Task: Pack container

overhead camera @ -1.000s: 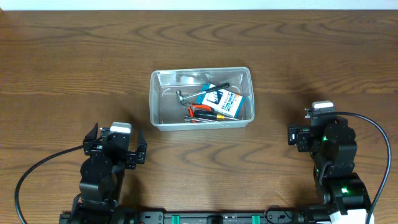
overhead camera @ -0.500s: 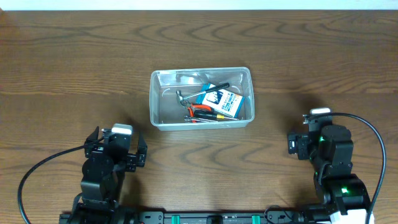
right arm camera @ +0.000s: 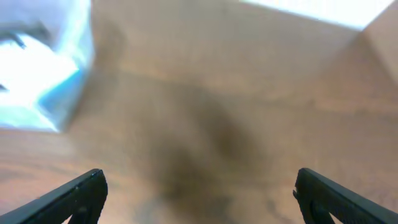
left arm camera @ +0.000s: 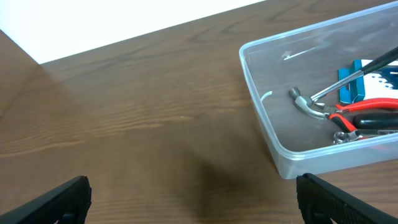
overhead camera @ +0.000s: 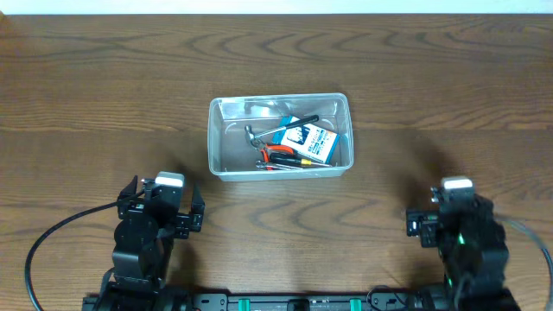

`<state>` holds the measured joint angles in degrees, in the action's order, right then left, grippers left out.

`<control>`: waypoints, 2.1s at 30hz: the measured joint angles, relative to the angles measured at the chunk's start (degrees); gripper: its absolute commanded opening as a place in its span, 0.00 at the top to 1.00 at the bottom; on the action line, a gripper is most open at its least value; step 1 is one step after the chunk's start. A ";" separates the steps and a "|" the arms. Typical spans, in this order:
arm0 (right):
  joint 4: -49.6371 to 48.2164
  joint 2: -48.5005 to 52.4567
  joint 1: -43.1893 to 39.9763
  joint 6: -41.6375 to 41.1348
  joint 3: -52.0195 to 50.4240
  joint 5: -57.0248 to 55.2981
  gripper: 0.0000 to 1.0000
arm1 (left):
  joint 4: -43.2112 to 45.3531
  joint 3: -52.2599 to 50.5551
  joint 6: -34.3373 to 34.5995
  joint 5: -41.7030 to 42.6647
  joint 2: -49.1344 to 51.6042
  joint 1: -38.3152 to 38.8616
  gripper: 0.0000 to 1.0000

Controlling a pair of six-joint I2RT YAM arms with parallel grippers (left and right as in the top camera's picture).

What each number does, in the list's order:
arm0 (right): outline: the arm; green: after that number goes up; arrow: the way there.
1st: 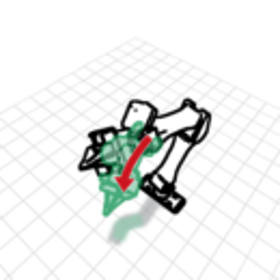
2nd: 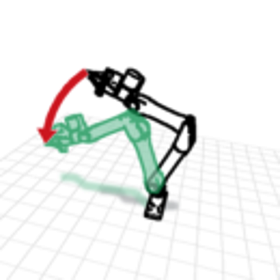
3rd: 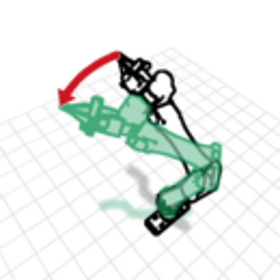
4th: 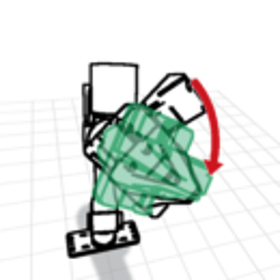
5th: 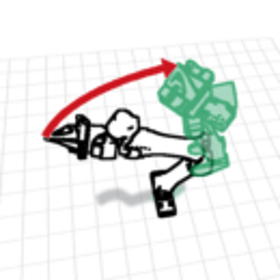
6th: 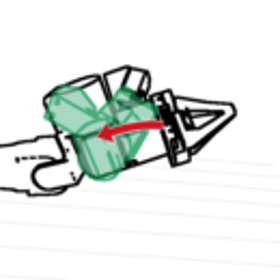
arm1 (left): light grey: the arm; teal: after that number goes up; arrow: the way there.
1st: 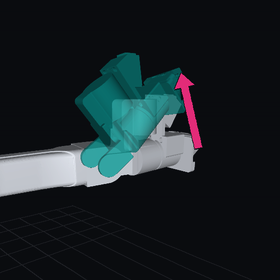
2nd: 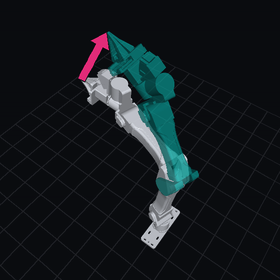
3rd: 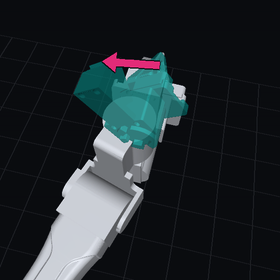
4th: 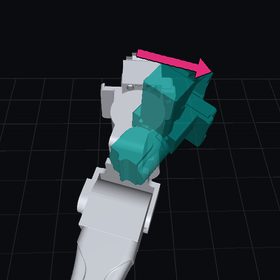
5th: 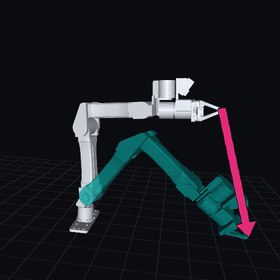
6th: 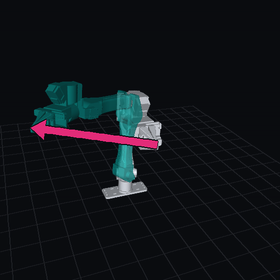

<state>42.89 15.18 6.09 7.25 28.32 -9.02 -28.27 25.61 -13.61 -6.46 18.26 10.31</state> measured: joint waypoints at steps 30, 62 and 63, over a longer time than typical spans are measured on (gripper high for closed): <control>-38.88 -14.49 0.15 -6.01 -27.76 6.71 0.01 | -0.04 0.00 0.00 0.02 -0.04 0.00 0.02; -38.88 -14.49 0.15 -5.53 -27.76 7.13 0.01 | -10.51 -0.04 8.83 0.28 -8.81 -0.87 0.02; -38.86 -14.49 0.15 -5.53 -27.76 7.13 0.01 | -11.08 -0.15 10.27 0.26 -10.71 -0.92 0.02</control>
<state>4.03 0.69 6.24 1.72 0.56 -1.89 -39.35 25.45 -3.33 -6.20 7.55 9.39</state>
